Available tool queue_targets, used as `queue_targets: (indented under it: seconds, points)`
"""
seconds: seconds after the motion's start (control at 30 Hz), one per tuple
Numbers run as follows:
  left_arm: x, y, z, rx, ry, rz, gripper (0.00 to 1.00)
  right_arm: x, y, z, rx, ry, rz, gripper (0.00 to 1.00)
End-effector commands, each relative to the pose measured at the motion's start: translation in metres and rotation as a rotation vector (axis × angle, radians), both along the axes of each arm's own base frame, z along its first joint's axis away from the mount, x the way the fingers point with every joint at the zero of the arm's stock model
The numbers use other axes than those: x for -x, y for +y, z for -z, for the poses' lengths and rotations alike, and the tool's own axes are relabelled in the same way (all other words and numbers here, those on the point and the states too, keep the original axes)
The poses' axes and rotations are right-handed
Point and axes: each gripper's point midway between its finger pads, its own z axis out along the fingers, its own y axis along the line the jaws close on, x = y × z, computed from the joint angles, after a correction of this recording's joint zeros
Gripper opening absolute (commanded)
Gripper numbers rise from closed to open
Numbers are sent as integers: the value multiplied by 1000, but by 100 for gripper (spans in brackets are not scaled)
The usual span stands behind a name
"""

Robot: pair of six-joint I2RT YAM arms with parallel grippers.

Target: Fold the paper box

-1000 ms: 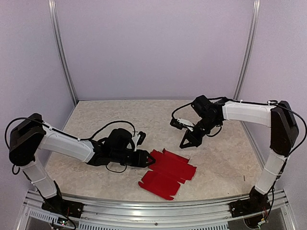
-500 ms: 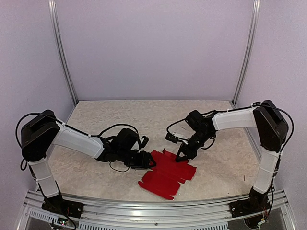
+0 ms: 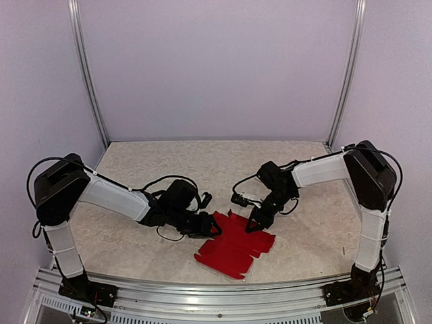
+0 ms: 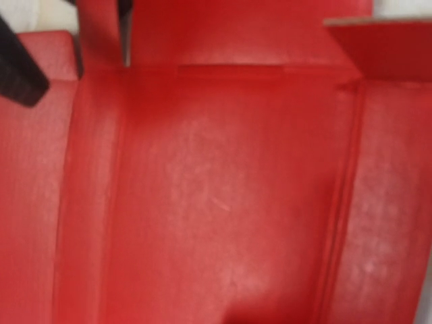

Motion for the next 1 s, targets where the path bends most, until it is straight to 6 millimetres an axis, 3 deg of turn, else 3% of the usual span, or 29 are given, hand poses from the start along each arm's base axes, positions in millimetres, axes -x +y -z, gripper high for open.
queue_targets:
  seconds: [0.0,0.4,0.6,0.97]
  points:
    - [4,-5,-3,10,17,23,45,-2,-12,34,119,0,24,0]
    - [13,3,-7,-85,19,6,35,-3,-16,41,151,-7,31,0]
    - [15,-5,-18,-70,-10,31,28,-2,-17,44,157,1,30,0]
    - [11,-19,-20,-42,-33,66,28,0,-17,44,155,9,27,0]
